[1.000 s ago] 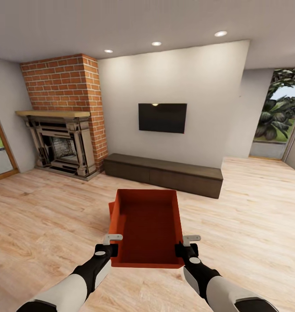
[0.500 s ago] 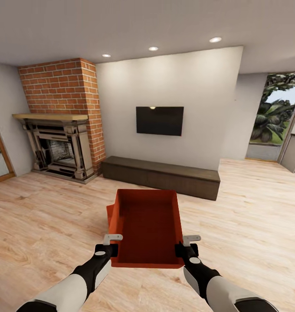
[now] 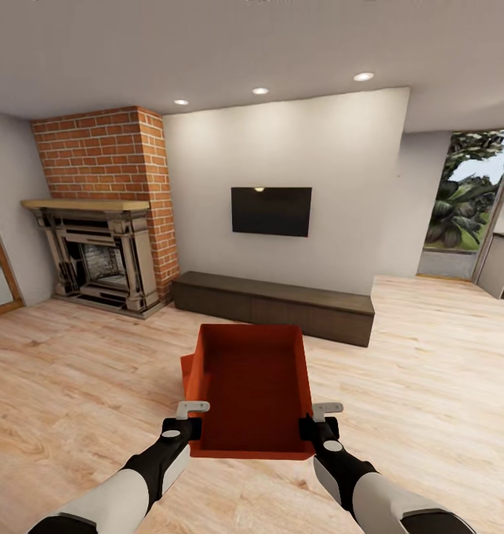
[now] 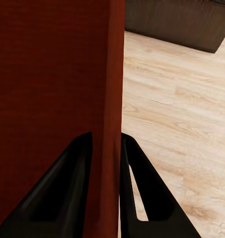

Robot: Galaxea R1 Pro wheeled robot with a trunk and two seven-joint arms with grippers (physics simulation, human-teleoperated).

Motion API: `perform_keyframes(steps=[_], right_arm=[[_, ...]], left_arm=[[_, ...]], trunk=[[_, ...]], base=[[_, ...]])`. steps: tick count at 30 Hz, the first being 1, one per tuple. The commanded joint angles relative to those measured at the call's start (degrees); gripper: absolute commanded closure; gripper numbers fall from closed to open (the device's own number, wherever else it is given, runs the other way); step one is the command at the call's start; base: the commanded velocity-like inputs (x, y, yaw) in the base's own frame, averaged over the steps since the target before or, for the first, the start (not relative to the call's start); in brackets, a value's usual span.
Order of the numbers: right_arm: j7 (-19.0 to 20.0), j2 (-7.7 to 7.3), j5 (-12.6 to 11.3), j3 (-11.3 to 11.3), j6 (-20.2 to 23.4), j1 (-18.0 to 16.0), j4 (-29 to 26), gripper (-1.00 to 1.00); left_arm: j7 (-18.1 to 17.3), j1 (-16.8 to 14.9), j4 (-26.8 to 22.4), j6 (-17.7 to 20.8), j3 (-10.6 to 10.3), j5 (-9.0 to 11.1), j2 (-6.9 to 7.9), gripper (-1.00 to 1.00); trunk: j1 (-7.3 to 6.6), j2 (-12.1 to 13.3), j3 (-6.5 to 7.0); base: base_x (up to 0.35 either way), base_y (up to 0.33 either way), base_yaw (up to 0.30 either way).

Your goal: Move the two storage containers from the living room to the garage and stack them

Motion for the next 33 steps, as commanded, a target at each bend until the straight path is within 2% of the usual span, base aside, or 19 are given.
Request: perform_keyframes(steps=[1, 11, 23, 24, 27, 33], right_arm=[[-0.5, 0.15, -0.1, -1.7, -0.1, 0.0, 0.2, 1.00], [-0.5, 0.15, -0.1, -1.7, -0.3, 0.3, 0.2, 1.00], [-0.4, 0.15, -0.1, -1.7, -0.1, 0.3, 0.2, 1.00], [-0.4, 0.17, -0.1, -0.2, 0.0, 0.3, 0.4, 1.00], [-0.4, 0.20, -0.1, -0.2, 0.0, 0.3, 0.4, 1.00], [-0.4, 0.16, -0.1, -0.2, 0.0, 0.3, 0.4, 1.00]], left_arm=[[2.5, -0.1, -1.3, 0.2, 2.4, -0.4, -0.05, 1.00], [2.5, -0.1, -1.2, 0.2, 2.3, -0.3, -0.05, 1.00], [2.5, -0.1, -1.2, 0.2, 2.3, -0.3, -0.05, 1.00], [0.2, 0.0, 0.1, 0.1, -0.3, 0.9, 0.34, 1.00], [0.2, 0.0, 0.1, 0.1, -3.7, 3.7, 0.85, 1.00], [0.6, 0.0, 0.1, 0.1, -5.0, 5.0, 0.75, 1.00]], trunk=[[0.01, -0.1, -0.03], [0.01, -0.1, 0.57], [0.01, -0.1, 0.66], [0.02, -0.1, 0.66], [0.02, -0.1, 0.66], [0.02, -0.1, 0.66]], base=[[0.000, 0.000, 0.000], [0.000, 0.000, 0.000], [0.000, 0.000, 0.000], [0.000, 0.000, 0.000], [0.000, 0.000, 0.000], [0.000, 0.000, 0.000]])
